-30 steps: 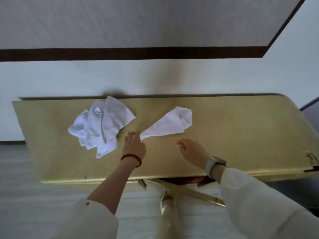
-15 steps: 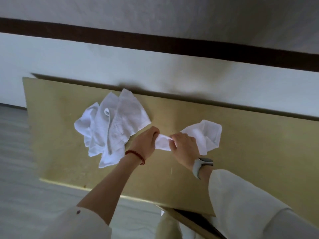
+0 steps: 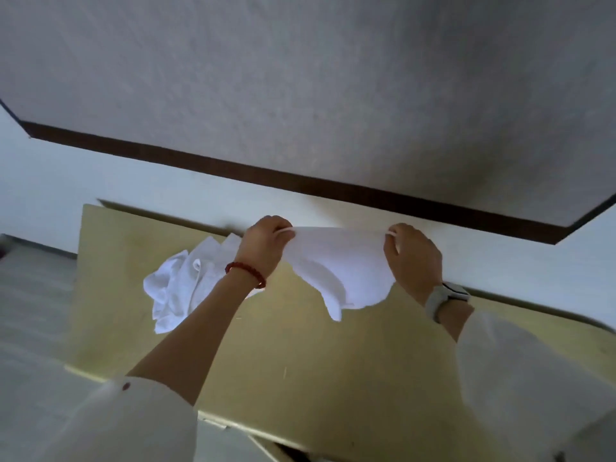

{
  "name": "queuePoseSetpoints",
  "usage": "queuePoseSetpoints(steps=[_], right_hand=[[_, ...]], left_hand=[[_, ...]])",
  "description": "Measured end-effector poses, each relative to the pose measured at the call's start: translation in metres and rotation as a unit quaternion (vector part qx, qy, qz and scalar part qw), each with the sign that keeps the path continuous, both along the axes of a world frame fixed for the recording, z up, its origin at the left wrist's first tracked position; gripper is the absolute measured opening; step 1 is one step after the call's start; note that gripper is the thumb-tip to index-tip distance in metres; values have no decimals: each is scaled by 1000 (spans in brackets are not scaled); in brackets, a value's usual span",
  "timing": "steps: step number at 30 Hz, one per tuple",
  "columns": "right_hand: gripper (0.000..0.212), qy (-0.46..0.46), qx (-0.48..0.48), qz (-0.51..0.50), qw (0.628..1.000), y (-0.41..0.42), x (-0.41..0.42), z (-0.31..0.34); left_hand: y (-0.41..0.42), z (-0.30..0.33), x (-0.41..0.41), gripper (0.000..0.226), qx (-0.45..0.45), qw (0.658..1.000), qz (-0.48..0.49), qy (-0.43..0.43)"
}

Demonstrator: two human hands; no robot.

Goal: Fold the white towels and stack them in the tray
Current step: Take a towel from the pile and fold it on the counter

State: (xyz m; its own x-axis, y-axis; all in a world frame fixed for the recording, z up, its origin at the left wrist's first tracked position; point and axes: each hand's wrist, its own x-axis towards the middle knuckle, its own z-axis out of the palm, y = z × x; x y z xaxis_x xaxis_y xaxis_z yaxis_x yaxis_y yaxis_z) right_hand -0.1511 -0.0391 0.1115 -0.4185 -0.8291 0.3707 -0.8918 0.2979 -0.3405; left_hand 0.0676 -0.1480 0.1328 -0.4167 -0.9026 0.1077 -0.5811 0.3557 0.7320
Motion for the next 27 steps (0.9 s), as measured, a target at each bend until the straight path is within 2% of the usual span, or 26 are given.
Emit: queuePoseSetpoints(steps=[3, 5, 8, 11, 14, 17, 19, 20, 21, 23, 27], right_hand=[[24, 6, -113, 34, 993, 16, -19, 33], [25, 0, -143, 66, 987, 32, -29, 39], [30, -24, -148, 119, 982, 68, -41, 27], [31, -21, -79, 168, 982, 117, -58, -15], [27, 12, 33, 204, 978, 165, -77, -67], [24, -30, 205, 226, 952, 210, -90, -115], [22, -62, 302, 225, 924, 235, -97, -137], [22, -73, 331, 222, 914, 244, -99, -145], [22, -91, 358, 215, 904, 251, -102, -151], [24, -145, 389, 182, 891, 257, -106, -157], [27, -225, 339, 90, 909, 248, -116, -159]], left_hand=[[25, 26, -14, 14, -116, 989, 79, 45], [47, 31, -19, 12, -196, 975, 97, 49], [89, 17, -21, 19, -278, 956, 92, 16], [139, -19, -18, 23, -281, 955, 62, -69], [189, -72, -18, 14, -228, 959, 1, -168], [232, -116, -29, 22, -33, 967, -43, -248], [252, -144, -35, 28, 103, 947, -76, -296], [258, -155, -38, 29, 139, 936, -93, -309], [263, -161, -41, 29, 166, 933, -98, -305], [265, -171, -45, 25, 201, 947, -62, -241], [238, -176, -58, 15, 226, 966, 72, -105]])
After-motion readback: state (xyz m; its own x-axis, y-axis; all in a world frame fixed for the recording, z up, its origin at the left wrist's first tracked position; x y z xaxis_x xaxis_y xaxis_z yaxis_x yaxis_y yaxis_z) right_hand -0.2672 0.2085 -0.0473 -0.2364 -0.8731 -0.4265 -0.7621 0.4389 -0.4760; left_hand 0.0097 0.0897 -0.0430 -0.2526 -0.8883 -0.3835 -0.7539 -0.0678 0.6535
